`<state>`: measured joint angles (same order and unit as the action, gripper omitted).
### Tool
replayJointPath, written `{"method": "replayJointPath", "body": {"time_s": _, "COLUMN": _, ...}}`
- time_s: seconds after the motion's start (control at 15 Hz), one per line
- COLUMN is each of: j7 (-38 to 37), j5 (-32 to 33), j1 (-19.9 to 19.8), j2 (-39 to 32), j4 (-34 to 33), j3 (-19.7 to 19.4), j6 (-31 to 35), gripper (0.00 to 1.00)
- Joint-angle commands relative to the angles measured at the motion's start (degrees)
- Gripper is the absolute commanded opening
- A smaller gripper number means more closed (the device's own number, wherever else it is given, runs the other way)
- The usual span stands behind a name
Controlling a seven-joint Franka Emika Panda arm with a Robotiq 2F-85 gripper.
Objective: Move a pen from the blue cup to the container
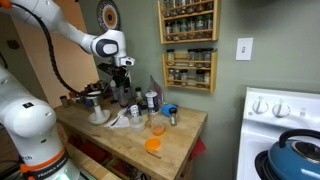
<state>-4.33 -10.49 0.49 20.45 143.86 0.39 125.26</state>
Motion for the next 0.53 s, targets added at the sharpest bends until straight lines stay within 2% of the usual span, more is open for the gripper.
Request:
{"method": "replayJointPath", "body": {"time_s": 0.0, "j7": -2.73, "j5": 2.42, "j1": -0.47, "j2": -4.08, "j4": 0.34, "j3": 1.67, "j6": 9.9, "gripper": 1.0}}
{"method": "replayJointPath", "body": {"time_s": 0.27, "j7": -7.14, "j5": 9.24, "j1": -0.57, "j2": -11.82, "j4": -2.18, "j3": 4.53, "j6": 16.99, "gripper": 1.0}}
{"method": "replayJointPath", "body": {"time_s": 0.4, "j7": -10.08, "j5": 13.55, "j1": -0.54, "j2": -16.06, "j4": -4.42, "j3": 5.28, "j6": 16.84, "gripper": 1.0}}
{"method": "replayJointPath", "body": {"time_s": 0.47, "j7": -4.04, "j5": 6.11, "j1": 1.81, "j2": -17.1, "j4": -5.63, "j3": 3.84, "j6": 14.74, "gripper": 1.0}}
